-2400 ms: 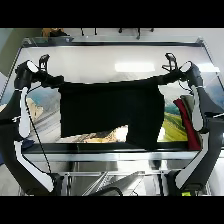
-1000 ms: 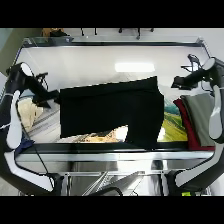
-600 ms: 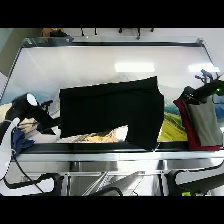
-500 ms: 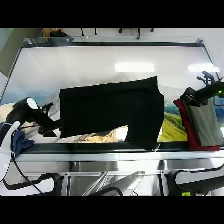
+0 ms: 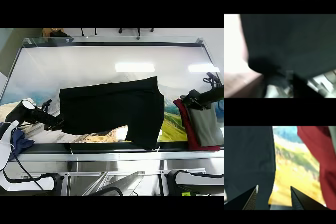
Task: Fold the shirts.
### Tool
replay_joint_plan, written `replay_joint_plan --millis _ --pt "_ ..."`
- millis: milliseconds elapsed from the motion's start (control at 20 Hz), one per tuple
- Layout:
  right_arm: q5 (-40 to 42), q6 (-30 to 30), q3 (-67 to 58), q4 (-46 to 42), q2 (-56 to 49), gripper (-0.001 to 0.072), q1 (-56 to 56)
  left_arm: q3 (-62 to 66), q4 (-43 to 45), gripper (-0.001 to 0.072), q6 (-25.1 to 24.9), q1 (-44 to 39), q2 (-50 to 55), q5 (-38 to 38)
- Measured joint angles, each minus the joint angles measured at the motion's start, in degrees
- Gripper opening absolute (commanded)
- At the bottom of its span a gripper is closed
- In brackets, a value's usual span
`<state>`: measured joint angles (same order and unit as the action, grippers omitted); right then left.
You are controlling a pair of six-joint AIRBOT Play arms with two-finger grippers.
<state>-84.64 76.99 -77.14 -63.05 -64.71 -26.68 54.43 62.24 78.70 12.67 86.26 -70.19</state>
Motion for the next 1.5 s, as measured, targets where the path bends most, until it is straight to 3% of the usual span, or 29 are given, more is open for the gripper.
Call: replay_joint_plan --millis 400,650,850,900,950,1000,1050,1300,1500 --pt "3.17 1.44 22.10 2.62 5.55 0.0461 -0.20 2.54 -1.68 0.0012 -3.17 0.35 0.31 -1.51" --pt "12.00 -3.61 35.85 10.71 6.67 0.0460 1.09 2.69 -1.81 0.0012 -3.28 0.35 0.31 -1.49" --pt "15.96 -6.95 39.69 16.81 4.68 0.0456 3.85 2.69 -1.86 0.0012 -2.71 0.35 0.31 -1.79" --pt "16.57 -7.96 40.09 18.05 4.02 0.0370 4.48 2.69 -1.86 0.0013 -2.71 0.35 0.31 -1.79" --pt "17.59 -9.31 40.39 19.23 3.48 0.0219 5.05 2.69 -1.88 0.0012 -2.71 0.33 0.31 -1.81" --pt "18.56 -10.73 40.59 20.63 2.97 0.0160 5.44 2.69 -1.86 0.0012 -2.69 0.33 0.31 -1.88" --pt "19.39 -12.26 40.57 21.57 2.69 0.0031 5.73 2.69 -1.86 0.0012 -2.69 0.35 0.31 -2.16" --pt "17.75 -15.15 39.26 23.52 4.83 0.0021 4.13 2.73 2.64 0.0012 -1.11 1.95 0.31 -3.87" --pt "13.33 -12.24 41.20 20.33 11.52 0.0020 4.61 2.73 6.56 0.0012 0.61 5.33 0.31 -5.51"
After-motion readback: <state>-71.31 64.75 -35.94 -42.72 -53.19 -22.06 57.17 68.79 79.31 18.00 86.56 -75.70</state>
